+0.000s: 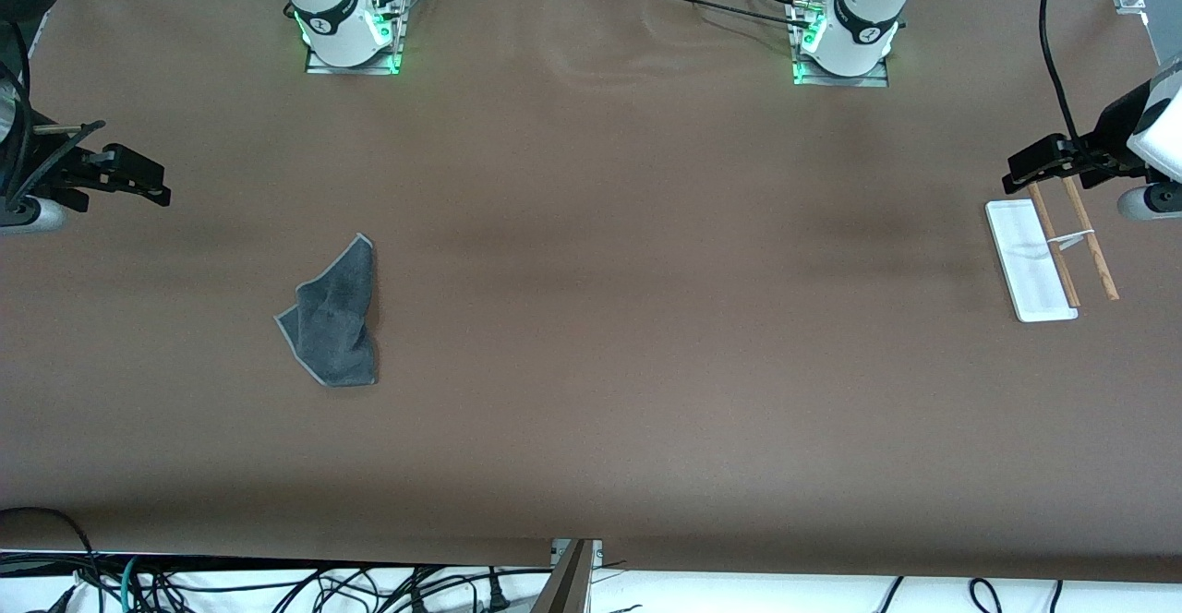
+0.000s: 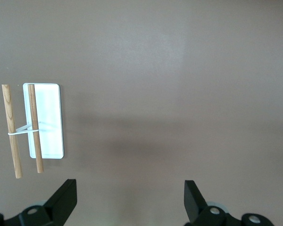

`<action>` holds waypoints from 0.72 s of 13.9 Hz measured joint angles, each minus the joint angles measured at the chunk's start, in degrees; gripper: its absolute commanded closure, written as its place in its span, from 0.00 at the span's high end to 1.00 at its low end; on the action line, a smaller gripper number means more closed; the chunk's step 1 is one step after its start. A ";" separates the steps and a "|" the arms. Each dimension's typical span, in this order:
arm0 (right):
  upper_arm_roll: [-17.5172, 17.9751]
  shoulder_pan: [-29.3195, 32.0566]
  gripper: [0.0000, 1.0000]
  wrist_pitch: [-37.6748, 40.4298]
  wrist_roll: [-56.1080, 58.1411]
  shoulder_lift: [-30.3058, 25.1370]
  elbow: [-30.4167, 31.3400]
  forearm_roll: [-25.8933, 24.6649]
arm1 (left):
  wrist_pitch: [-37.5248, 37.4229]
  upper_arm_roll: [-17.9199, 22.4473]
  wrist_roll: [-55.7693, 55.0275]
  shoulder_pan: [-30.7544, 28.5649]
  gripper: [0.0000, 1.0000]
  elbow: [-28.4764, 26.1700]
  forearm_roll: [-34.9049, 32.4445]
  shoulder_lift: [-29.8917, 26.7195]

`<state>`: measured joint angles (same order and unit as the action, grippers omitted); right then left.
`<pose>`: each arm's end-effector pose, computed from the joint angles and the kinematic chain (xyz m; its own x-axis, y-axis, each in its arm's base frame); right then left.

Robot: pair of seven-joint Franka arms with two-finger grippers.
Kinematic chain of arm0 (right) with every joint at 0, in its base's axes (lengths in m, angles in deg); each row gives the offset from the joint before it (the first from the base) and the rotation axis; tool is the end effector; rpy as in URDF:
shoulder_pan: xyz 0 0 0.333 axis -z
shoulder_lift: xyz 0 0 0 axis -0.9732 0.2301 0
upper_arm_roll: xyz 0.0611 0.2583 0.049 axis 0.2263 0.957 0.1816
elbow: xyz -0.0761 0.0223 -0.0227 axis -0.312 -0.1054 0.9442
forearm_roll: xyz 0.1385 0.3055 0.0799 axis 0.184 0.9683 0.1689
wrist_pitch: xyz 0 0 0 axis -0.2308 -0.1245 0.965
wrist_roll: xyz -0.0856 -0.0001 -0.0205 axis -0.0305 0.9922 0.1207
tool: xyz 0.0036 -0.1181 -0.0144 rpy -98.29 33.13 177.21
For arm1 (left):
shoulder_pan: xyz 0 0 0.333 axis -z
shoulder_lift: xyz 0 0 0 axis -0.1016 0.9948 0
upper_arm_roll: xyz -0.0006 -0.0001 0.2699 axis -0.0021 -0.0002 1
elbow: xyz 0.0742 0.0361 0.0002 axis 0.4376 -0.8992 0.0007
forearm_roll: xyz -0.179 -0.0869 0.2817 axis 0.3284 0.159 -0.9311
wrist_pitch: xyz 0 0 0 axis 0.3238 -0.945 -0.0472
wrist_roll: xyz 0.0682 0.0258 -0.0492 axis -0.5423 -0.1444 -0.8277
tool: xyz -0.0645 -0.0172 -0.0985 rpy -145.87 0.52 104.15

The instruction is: Pass towel and hang on rack

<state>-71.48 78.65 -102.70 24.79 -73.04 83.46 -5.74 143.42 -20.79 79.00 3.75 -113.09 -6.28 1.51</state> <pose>0.5333 0.0004 0.5365 0.9947 0.0922 -0.0454 0.0926 -0.9957 0.0058 0.5050 0.0097 0.5383 0.9893 0.1151 -0.0898 0.1169 -0.9930 0.0143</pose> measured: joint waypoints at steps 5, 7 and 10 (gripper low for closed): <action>0.00 0.00 1.00 -0.05 0.00 0.00 -0.01 0.00 | 0.00 -0.47 0.00 0.03 1.00 0.13 0.00 0.00; 0.00 0.00 1.00 -0.06 0.00 0.00 -0.01 0.00 | 0.00 -0.80 0.00 0.05 1.00 0.45 0.00 0.00; 0.00 0.00 1.00 -0.07 0.00 0.00 -0.01 -0.01 | 0.00 -0.83 0.00 0.06 1.00 0.70 0.00 0.00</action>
<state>-71.48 78.65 -102.77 24.80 -73.04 83.45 -5.75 143.42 -21.62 79.00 3.81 -112.39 -6.28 1.51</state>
